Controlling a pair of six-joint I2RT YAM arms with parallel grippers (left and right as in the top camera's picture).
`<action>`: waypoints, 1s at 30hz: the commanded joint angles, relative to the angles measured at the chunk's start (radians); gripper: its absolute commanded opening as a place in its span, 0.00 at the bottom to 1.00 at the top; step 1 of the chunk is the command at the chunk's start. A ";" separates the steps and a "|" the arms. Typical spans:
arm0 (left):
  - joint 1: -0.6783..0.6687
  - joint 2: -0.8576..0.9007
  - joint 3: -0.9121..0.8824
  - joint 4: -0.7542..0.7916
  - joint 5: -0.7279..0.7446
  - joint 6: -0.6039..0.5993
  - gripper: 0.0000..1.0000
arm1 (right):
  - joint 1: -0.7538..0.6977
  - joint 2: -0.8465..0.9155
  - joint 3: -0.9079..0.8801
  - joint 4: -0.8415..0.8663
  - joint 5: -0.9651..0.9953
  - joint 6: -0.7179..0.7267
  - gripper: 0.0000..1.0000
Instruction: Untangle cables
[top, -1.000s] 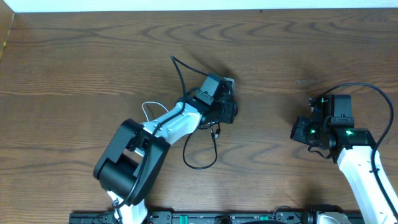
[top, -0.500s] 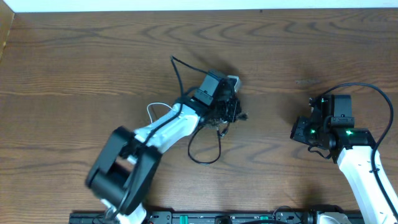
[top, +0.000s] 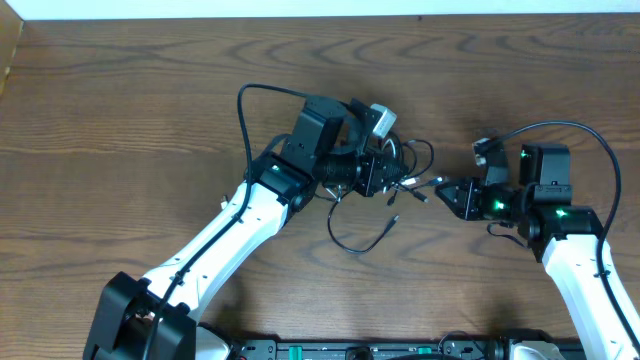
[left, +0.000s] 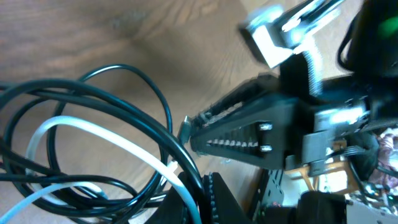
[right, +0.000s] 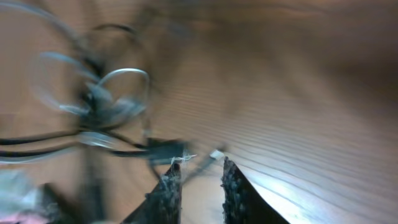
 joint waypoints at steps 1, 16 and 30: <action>0.004 -0.010 0.013 -0.039 0.032 0.007 0.08 | 0.004 -0.005 -0.004 0.035 -0.219 -0.037 0.30; -0.009 -0.011 0.013 0.002 0.247 0.009 0.08 | 0.004 -0.005 -0.004 0.008 0.005 0.057 0.39; -0.009 -0.011 0.013 0.107 0.335 -0.011 0.08 | 0.050 -0.005 -0.004 -0.116 0.058 0.243 0.41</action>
